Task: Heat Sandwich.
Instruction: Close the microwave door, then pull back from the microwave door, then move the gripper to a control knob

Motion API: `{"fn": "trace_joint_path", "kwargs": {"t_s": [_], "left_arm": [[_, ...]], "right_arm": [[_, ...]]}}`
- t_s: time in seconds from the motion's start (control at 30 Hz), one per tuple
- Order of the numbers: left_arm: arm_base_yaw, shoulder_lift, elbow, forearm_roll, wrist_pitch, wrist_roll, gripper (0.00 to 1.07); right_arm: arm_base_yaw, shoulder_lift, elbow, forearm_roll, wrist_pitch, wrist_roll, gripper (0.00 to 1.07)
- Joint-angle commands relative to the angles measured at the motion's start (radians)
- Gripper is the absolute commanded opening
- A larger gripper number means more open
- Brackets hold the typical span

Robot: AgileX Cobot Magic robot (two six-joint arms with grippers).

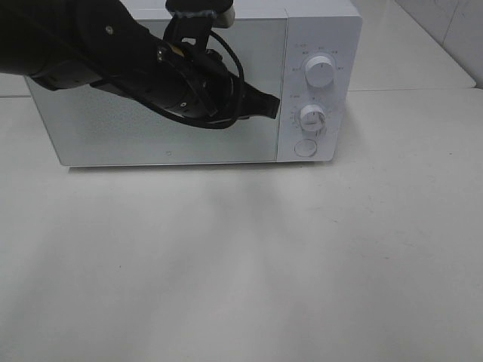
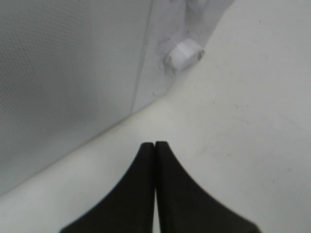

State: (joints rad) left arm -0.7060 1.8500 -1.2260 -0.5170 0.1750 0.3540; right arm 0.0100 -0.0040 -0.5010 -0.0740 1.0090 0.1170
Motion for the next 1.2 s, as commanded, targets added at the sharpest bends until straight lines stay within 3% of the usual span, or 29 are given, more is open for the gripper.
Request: {"fn": "trace_joint_path", "kwargs": {"t_s": [0.03, 0.13, 0.17, 0.2, 0.23, 0.3, 0.87, 1.0, 1.03, 1.1, 1.2], "left_arm": [[0.004, -0.016, -0.008, 0.000, 0.067, -0.009, 0.01], [0.004, -0.030, -0.008, 0.004, 0.209, -0.009, 0.29], [0.004, -0.034, -0.008, 0.003, 0.236, -0.009, 0.43], [0.004, -0.034, -0.008, 0.003, 0.236, -0.009, 0.43], [0.004, -0.039, -0.008, 0.003, 0.272, -0.031, 0.77], [0.004, -0.046, -0.008, 0.004, 0.317, -0.047, 1.02], [0.007, -0.180, -0.008, 0.179, 0.629, -0.065, 0.99], [0.007, -0.191, -0.008, 0.272, 0.723, -0.163, 0.98], [0.007, -0.191, -0.008, 0.272, 0.723, -0.163, 0.98], [0.007, -0.191, -0.008, 0.334, 0.789, -0.230, 0.98], [0.007, -0.191, -0.008, 0.367, 0.834, -0.264, 0.98]], "right_arm": [[-0.004, -0.027, 0.002, 0.003, -0.014, -0.003, 0.75], [-0.004, -0.027, 0.002, 0.003, -0.014, -0.003, 0.75], [-0.004, -0.027, 0.002, 0.003, -0.014, -0.003, 0.75], [-0.004, -0.027, 0.002, 0.003, -0.014, -0.003, 0.75], [-0.004, -0.027, 0.002, 0.003, -0.014, -0.003, 0.75], [-0.004, -0.027, 0.002, 0.003, -0.014, -0.003, 0.75], [-0.004, -0.027, 0.002, 0.003, -0.014, -0.003, 0.75], [-0.004, -0.027, 0.002, 0.003, -0.014, -0.003, 0.75], [-0.004, -0.027, 0.002, 0.003, -0.014, -0.003, 0.75], [-0.004, -0.027, 0.002, 0.003, -0.014, -0.003, 0.75], [-0.004, -0.027, 0.002, 0.003, -0.014, -0.003, 0.75]]}}
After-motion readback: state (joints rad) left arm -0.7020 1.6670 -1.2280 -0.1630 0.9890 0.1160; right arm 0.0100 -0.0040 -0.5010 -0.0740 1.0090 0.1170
